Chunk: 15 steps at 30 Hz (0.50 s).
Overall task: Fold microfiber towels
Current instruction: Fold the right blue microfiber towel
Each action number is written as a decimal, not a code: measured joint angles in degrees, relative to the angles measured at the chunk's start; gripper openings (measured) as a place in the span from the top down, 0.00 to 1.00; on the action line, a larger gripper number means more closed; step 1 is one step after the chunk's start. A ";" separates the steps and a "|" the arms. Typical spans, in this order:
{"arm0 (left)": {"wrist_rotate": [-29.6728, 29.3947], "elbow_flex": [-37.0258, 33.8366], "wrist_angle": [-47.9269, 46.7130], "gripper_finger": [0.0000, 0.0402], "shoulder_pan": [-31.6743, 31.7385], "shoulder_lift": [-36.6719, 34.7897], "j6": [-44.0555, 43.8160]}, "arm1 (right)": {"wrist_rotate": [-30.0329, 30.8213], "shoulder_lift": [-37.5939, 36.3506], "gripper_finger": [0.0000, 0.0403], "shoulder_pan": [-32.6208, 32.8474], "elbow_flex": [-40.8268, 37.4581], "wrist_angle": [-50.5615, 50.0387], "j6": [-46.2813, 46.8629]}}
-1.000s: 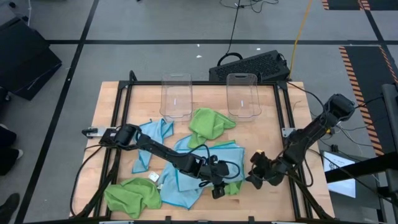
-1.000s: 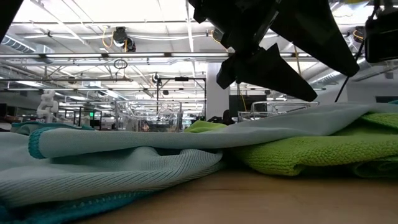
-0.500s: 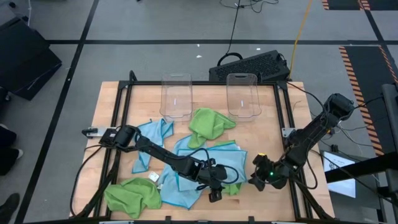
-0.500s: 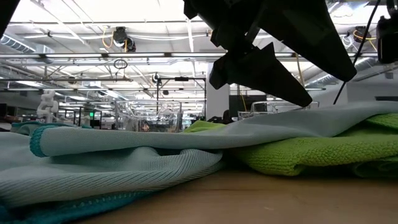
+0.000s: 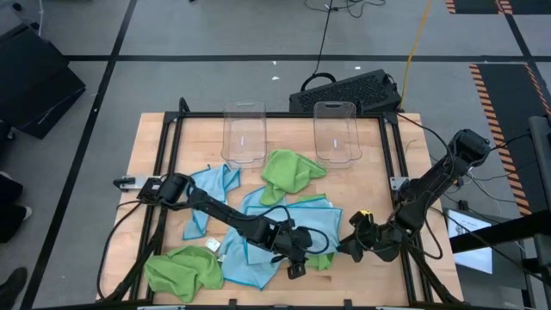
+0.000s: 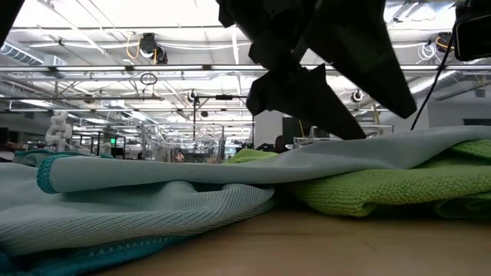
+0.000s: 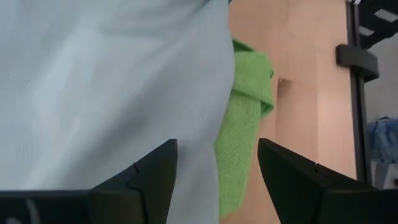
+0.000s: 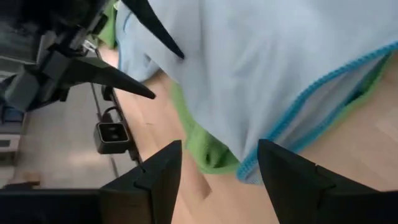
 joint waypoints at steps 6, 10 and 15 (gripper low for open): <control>0.72 0.00 -0.43 0.44 0.00 0.00 0.08 | -0.73 1.19 0.54 0.00 -0.02 -3.94 6.27; 0.72 0.00 -0.47 0.44 0.00 0.00 0.10 | -2.17 3.00 0.56 -0.04 -0.01 -3.98 9.59; 0.74 0.00 -0.73 0.44 0.01 0.00 1.12 | -3.25 4.20 0.58 -0.07 -0.01 -1.98 10.02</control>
